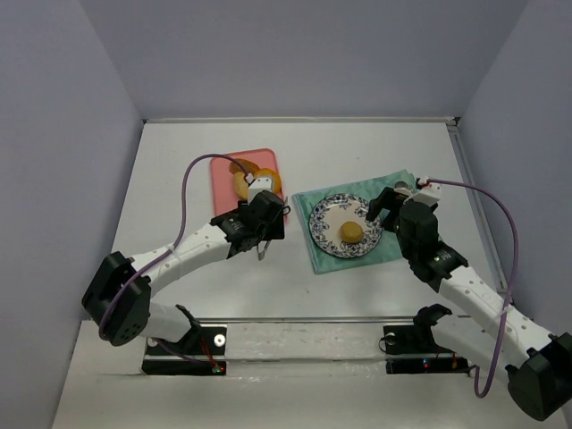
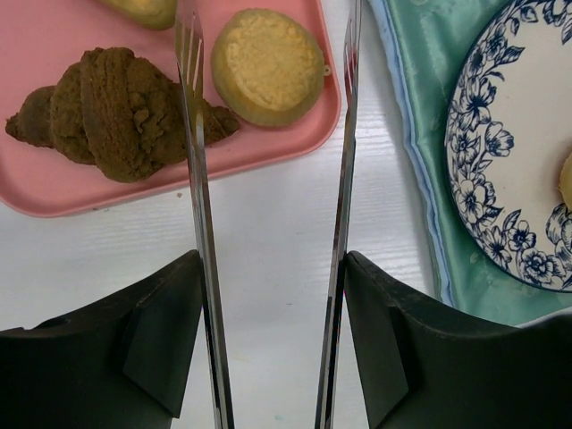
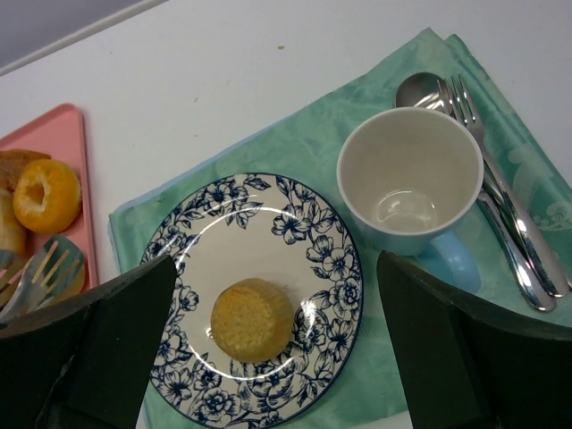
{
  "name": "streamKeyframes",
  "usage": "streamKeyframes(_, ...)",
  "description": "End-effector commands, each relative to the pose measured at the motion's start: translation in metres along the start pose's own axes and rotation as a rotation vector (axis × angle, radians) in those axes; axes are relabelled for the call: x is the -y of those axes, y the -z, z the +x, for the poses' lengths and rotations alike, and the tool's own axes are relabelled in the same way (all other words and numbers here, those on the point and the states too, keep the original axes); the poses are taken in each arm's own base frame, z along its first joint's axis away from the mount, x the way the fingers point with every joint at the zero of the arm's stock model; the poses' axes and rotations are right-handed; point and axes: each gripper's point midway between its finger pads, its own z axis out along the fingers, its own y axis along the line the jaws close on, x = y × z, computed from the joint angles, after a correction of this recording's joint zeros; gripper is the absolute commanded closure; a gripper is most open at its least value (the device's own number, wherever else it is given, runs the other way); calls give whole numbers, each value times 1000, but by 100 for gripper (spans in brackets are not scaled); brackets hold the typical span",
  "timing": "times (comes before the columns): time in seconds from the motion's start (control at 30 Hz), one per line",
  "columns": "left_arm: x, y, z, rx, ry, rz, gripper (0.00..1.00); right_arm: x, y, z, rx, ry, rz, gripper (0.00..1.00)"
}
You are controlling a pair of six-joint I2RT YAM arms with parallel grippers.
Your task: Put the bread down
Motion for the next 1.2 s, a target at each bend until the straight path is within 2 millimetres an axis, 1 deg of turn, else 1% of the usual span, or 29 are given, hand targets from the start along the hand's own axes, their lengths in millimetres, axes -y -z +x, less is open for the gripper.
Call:
streamKeyframes(0.0, -10, -3, 9, -20, 30, -45, 29, -6, 0, -14, 45, -27, -6, 0)
streamKeyframes(0.03, -14, -4, 12, -24, 26, -63, 29, -6, -1, -14, 44, -26, -5, 0)
streamKeyframes(0.1, -17, -3, 13, -24, 28, -71, 32, -6, -1, -14, 44, -28, -5, 0)
streamKeyframes(0.2, -16, -1, 11, -18, 36, -63, 39, -6, -1, -13, 43, -27, -4, 0)
streamKeyframes(0.23, -13, 1, 8, -8, 43, -51, 43, -6, -1, -13, 41, -26, -5, 0)
streamKeyframes(0.47, -3, 14, -7, 36, 60, 21, 59, -6, -2, -13, 41, -27, -3, 0)
streamKeyframes(0.6, 6, 22, -17, 56, 61, 73, 63, -6, -1, -13, 42, -26, -4, 0)
streamKeyframes(0.67, 17, 28, -26, 78, 52, 128, 64, -6, -1, -14, 44, -28, -5, 0)
streamKeyframes(0.7, 23, 31, -28, 78, 45, 162, 64, -6, -1, -14, 44, -28, -5, 0)
streamKeyframes(0.77, 38, 37, -37, 109, 33, 224, 63, -6, -1, -14, 44, -28, -5, 0)
streamKeyframes(0.8, 52, 42, -39, 120, 12, 280, 62, -6, 0, -14, 45, -28, -6, 0)
streamKeyframes(0.87, 70, 44, -38, 121, -27, 341, 62, -6, 0, -15, 49, -31, -6, 0)
streamKeyframes(0.9, 84, 49, -32, 106, -47, 393, 62, -7, 1, -16, 51, -34, -9, 0)
streamKeyframes(0.93, 95, 47, -33, 106, -57, 421, 61, -6, 1, -16, 52, -33, -10, 0)
streamKeyframes(0.97, 109, 51, -29, 98, -82, 472, 60, -6, 1, -16, 52, -33, -10, 0)
streamKeyframes(1.0, 111, 49, -27, 88, -92, 477, 59, -6, 1, -16, 53, -34, -10, 0)
streamKeyframes(1.03, 122, 46, -22, 75, -111, 494, 59, -6, 2, -16, 53, -35, -11, 0)
streamKeyframes(1.13, 135, 37, -16, 50, -148, 494, 58, -6, 2, -16, 54, -33, -11, 0)
streamKeyframes(1.17, 138, 36, -14, 41, -154, 500, 54, -5, 3, -17, 57, -35, -12, 0)
